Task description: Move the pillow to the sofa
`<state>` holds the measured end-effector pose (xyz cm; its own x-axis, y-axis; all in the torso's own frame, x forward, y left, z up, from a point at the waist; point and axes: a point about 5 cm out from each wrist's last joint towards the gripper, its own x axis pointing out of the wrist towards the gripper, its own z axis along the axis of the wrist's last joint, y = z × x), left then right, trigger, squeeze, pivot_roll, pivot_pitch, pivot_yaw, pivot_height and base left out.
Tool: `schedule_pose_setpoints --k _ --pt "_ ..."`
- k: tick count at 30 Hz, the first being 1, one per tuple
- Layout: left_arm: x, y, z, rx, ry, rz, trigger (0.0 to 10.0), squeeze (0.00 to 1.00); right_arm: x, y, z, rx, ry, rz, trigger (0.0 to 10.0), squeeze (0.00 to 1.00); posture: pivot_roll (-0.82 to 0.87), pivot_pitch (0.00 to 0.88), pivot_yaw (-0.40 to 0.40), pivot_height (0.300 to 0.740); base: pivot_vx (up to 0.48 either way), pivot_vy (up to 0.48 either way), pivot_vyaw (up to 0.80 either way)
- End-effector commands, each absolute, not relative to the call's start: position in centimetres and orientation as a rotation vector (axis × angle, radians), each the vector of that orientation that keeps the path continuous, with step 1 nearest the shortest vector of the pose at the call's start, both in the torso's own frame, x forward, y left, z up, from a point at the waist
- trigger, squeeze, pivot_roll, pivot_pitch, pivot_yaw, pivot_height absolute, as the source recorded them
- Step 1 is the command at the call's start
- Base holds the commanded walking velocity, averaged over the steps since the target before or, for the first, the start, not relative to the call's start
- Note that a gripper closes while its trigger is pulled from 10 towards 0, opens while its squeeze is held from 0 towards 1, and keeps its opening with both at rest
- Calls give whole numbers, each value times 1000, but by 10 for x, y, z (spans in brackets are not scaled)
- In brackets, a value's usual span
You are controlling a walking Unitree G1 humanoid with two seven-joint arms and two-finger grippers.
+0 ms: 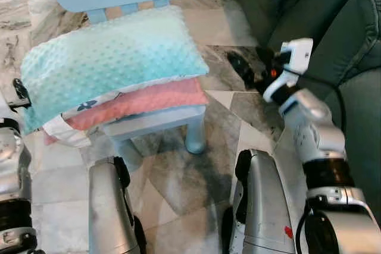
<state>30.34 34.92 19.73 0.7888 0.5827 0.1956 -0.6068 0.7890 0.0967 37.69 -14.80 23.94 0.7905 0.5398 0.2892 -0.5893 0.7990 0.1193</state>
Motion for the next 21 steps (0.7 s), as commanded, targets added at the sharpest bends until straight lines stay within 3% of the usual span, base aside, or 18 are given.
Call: schedule_pose_setpoints --k 1,7,13,21 --pt "305 367 202 77 -145 686 10000 0 384 -141 251 253 -265 709 10000 0 53 275 0 390 0 0 0" --pt "318 375 212 -91 -155 670 10000 0 395 -121 266 236 -264 825 10000 0 74 294 -6 390 0 0 0" --pt "335 371 211 -316 -61 529 10000 0 403 -98 272 234 -213 929 10000 0 89 299 -7 390 0 0 0" --pt "334 378 207 -337 -16 532 10000 0 406 -85 269 153 -191 883 10000 0 109 307 2 390 0 0 0"
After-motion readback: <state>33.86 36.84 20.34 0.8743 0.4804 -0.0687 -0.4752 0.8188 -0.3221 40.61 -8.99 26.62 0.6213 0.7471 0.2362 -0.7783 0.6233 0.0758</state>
